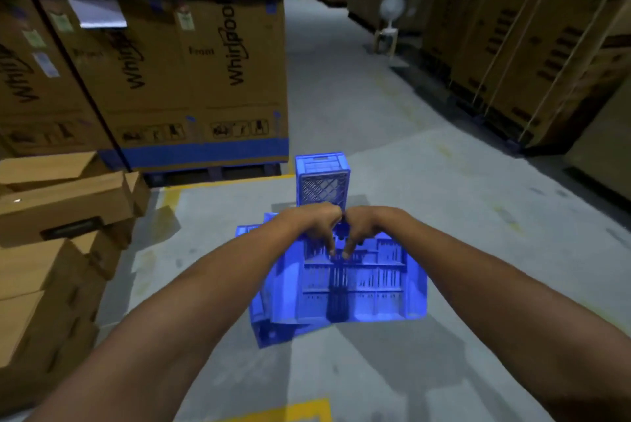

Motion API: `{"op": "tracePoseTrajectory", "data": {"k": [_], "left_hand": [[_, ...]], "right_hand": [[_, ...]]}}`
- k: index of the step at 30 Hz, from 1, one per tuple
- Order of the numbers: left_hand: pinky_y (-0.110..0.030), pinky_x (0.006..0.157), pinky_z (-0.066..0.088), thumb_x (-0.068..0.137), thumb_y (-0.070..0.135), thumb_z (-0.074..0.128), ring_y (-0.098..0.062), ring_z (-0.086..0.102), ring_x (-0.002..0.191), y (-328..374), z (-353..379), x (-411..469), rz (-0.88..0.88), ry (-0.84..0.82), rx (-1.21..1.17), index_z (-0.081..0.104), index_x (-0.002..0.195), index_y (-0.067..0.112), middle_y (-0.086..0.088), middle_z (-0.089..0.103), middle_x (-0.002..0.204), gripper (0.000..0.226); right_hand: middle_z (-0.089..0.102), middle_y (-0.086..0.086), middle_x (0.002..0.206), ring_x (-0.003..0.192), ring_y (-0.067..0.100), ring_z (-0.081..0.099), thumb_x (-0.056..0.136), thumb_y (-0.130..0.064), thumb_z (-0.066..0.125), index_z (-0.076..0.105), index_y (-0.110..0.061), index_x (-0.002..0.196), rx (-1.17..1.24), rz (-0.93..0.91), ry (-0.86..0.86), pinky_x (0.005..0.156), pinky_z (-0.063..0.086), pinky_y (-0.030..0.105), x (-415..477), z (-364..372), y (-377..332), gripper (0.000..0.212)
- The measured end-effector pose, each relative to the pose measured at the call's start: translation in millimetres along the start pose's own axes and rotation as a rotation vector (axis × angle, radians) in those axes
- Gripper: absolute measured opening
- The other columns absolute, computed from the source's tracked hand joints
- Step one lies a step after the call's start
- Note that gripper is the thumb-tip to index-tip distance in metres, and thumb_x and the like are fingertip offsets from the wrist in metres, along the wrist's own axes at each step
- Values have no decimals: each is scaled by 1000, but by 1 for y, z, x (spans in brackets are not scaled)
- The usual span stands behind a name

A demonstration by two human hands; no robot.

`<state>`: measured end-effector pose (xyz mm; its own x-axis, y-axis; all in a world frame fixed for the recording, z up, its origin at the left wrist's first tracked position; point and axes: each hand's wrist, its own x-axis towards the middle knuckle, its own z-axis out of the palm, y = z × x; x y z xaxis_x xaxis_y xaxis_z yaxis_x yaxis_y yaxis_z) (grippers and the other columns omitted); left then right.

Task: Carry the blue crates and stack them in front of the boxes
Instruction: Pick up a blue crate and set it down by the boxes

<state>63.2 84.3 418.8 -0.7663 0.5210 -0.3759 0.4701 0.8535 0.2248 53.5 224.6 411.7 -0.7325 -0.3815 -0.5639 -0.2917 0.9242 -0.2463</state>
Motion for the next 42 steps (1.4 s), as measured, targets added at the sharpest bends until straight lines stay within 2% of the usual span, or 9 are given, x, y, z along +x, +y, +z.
{"op": "tracePoseTrajectory", "data": {"k": [5,11,15,19,21,25,29,36,42], "left_hand": [[-32,56,43,50,64,84,-23,55,65,32,-51,4,22,178,164,57,69,13,-1,56,64,61],[-33,50,27,73,78,57,-23,46,59,48,-91,12,61,455,93,45,62,13,-1,48,59,67],[-35,53,29,89,70,44,-22,40,52,61,-106,36,67,497,-157,41,57,10,-6,43,52,67],[-31,57,31,100,57,32,-15,38,47,104,-109,83,41,487,-777,43,45,15,1,41,46,70],[-26,65,39,93,69,32,-8,51,53,129,-98,122,75,413,-966,60,51,19,3,58,55,72],[-36,102,42,74,90,33,-14,63,109,182,-73,226,129,429,-1006,72,108,29,3,69,117,81],[-39,84,46,76,82,20,-32,64,89,281,-109,243,85,624,-871,63,77,2,-15,68,86,90],[-43,85,43,97,63,22,-39,58,103,418,-156,294,189,693,-409,63,79,6,-27,64,106,72],[-42,77,44,97,61,24,-41,61,103,504,-168,338,326,731,-21,69,97,6,-23,68,108,71]], "right_hand": [[57,-5,54,48,11,49,54,-42,93,54,-20,61,36,-16,333,45,36,18,-53,-30,18,46],[66,4,57,50,13,58,51,-46,93,64,-11,67,234,-39,435,54,43,28,-85,-55,71,48],[66,8,54,47,16,59,59,-67,80,67,-2,67,389,-41,572,54,48,29,-111,-69,107,67],[63,7,46,46,18,60,71,-90,42,57,-7,48,338,119,762,62,51,36,-149,-83,178,87],[61,3,44,52,17,62,78,-86,33,56,-7,49,297,242,909,66,50,36,-173,-92,221,87],[52,6,40,49,27,57,88,-72,43,45,-8,45,432,292,1210,59,47,41,-219,-109,310,77],[41,-2,37,37,17,47,92,-59,52,42,-15,43,618,279,1387,54,36,34,-265,-120,393,66],[64,5,62,50,6,52,91,-57,53,71,1,74,744,151,1068,54,39,21,-349,-163,448,64],[69,-2,93,86,22,63,61,-67,78,68,-21,93,82,559,578,76,50,34,-352,-166,491,57]]}}
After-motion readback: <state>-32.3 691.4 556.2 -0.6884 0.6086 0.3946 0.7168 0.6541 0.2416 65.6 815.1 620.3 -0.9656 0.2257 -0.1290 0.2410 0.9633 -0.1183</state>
